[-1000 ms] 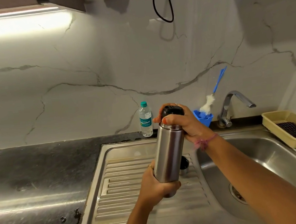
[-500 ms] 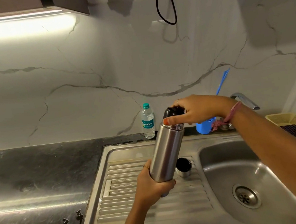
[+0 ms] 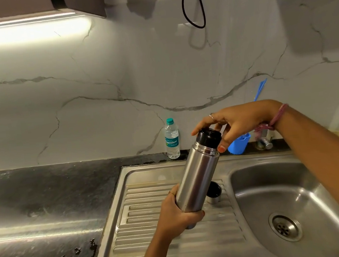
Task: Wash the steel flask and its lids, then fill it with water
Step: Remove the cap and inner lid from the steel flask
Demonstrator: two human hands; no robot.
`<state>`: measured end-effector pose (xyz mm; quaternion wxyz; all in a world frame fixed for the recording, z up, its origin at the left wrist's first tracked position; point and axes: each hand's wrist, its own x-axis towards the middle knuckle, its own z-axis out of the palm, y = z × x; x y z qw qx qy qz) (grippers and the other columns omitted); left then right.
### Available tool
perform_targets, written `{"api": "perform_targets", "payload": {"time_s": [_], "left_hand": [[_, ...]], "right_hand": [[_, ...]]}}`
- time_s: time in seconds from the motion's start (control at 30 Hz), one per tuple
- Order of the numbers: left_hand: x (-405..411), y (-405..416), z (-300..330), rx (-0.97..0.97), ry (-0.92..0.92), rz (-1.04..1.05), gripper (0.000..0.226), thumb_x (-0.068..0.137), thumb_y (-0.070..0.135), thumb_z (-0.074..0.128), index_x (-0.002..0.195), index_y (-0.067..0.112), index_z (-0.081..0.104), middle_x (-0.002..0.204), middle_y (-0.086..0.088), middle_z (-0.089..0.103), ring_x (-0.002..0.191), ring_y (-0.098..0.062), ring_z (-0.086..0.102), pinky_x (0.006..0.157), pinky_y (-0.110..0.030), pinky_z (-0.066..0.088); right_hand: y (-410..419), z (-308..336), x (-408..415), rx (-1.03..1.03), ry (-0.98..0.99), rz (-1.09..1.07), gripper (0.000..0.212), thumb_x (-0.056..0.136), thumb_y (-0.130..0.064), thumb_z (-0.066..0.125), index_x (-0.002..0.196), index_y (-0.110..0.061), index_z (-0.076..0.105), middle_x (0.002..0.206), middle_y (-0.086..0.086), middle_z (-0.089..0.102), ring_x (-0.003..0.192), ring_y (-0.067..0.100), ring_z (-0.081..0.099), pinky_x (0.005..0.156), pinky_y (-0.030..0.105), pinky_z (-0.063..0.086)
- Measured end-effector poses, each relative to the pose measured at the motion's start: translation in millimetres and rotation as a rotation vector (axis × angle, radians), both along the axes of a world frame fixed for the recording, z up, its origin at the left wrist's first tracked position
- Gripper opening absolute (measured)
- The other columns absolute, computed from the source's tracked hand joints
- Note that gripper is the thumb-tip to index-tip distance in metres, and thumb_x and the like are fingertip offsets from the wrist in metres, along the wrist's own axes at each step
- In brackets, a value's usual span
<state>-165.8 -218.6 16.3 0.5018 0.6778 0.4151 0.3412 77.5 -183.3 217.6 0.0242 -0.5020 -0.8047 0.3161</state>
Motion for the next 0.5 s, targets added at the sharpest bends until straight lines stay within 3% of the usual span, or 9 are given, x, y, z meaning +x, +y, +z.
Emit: {"api": "perform_targets", "payload": {"time_s": [0.07,0.13,0.2,0.27,0.37,0.43,0.5], "left_hand": [[2.1,-0.2,-1.9,-0.003,0.0,0.012,0.071,0.06,0.002,0.088,0.115,0.031,0.054,0.098,-0.003,0.065,0.074,-0.003,0.065,0.06,-0.025,0.058],[3.7,-0.2,-4.0,-0.007,-0.001,0.02,0.07,0.059,0.003,0.088,0.116,0.029,0.055,0.097,-0.004,0.065,0.075,-0.005,0.066,0.058,-0.023,0.056],[4.6,0.2,-5.6,-0.014,-0.003,0.022,0.07,0.061,-0.001,0.088,0.117,0.027,0.055,0.096,-0.006,0.065,0.072,-0.005,0.065,0.057,-0.021,0.055],[4.1,1.3,-6.7,-0.015,-0.004,0.024,0.071,0.062,-0.002,0.088,0.118,0.026,0.054,0.097,-0.007,0.065,0.072,-0.006,0.066,0.057,-0.023,0.056],[2.9,3.5,-8.1,-0.007,0.009,0.026,0.073,0.062,-0.001,0.089,0.121,0.024,0.054,0.098,-0.007,0.065,0.071,-0.006,0.065,0.057,-0.023,0.056],[3.5,4.2,-8.4,-0.008,0.008,0.033,0.072,0.062,-0.003,0.088,0.12,0.022,0.055,0.096,-0.008,0.065,0.068,-0.006,0.065,0.056,-0.024,0.056],[4.7,3.7,-8.6,-0.006,0.006,0.033,0.071,0.062,-0.003,0.088,0.119,0.023,0.055,0.096,-0.008,0.065,0.068,-0.005,0.065,0.056,-0.023,0.056]], "right_hand": [[-0.7,0.5,-4.5,-0.056,-0.062,-0.103,0.076,0.072,-0.04,0.079,0.137,-0.034,0.041,0.132,-0.006,0.051,0.103,0.016,0.063,0.081,0.024,0.054],[-1.5,-1.6,-12.5,-0.07,-0.15,-0.169,0.063,0.072,-0.053,0.068,0.124,-0.022,0.052,0.114,0.003,0.065,0.087,0.019,0.07,0.071,0.024,0.057],[0.0,-4.8,-14.4,-0.012,-0.158,-0.167,0.052,0.074,-0.057,0.065,0.111,-0.021,0.057,0.099,0.003,0.07,0.077,0.018,0.07,0.066,0.023,0.056],[-0.7,-5.2,-11.9,-0.022,-0.059,-0.119,0.05,0.081,-0.039,0.073,0.123,-0.023,0.053,0.109,0.002,0.066,0.08,0.014,0.069,0.068,0.023,0.056],[-2.2,-1.5,-5.3,0.003,-0.069,-0.036,0.065,0.08,-0.022,0.077,0.134,-0.035,0.044,0.128,-0.005,0.05,0.081,-0.003,0.064,0.075,0.025,0.055],[-2.9,-0.1,-7.0,0.009,-0.09,-0.064,0.076,0.078,-0.024,0.078,0.14,-0.037,0.037,0.13,-0.005,0.045,0.076,-0.004,0.063,0.074,0.021,0.054],[-5.1,1.1,-13.7,-0.029,-0.09,-0.143,0.079,0.074,-0.036,0.076,0.142,-0.03,0.037,0.128,-0.001,0.051,0.081,0.007,0.067,0.074,0.024,0.057]]}}
